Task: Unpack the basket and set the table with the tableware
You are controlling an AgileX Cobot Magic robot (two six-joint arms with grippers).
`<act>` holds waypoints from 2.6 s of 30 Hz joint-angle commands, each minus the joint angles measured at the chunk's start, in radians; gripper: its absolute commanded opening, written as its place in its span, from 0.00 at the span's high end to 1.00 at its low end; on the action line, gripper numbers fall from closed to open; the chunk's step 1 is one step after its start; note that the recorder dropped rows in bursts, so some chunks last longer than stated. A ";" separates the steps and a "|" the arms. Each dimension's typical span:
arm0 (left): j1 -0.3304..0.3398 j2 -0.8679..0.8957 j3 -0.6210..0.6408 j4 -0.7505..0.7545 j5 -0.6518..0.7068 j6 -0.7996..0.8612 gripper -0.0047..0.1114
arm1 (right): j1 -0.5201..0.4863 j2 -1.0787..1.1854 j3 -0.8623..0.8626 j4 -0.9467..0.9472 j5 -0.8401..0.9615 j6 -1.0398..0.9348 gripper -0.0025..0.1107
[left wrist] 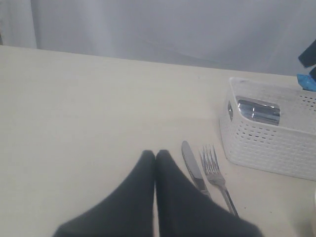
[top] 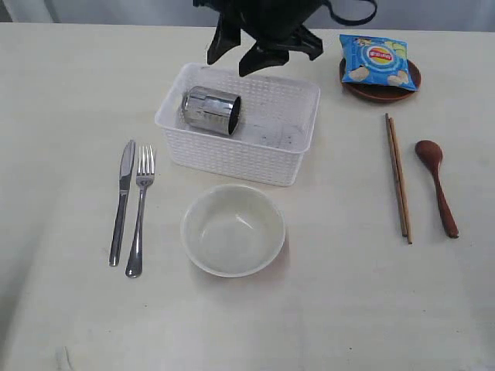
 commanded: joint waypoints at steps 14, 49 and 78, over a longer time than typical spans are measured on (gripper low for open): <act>0.001 -0.004 0.003 -0.003 -0.011 0.001 0.96 | -0.002 0.171 -0.048 -0.004 -0.032 0.082 0.56; 0.001 -0.004 0.003 -0.003 -0.011 0.001 0.96 | -0.002 0.220 -0.048 0.052 -0.232 0.072 0.98; 0.001 -0.004 0.003 -0.003 -0.011 0.001 0.96 | -0.002 0.157 -0.055 -0.855 0.057 0.559 0.98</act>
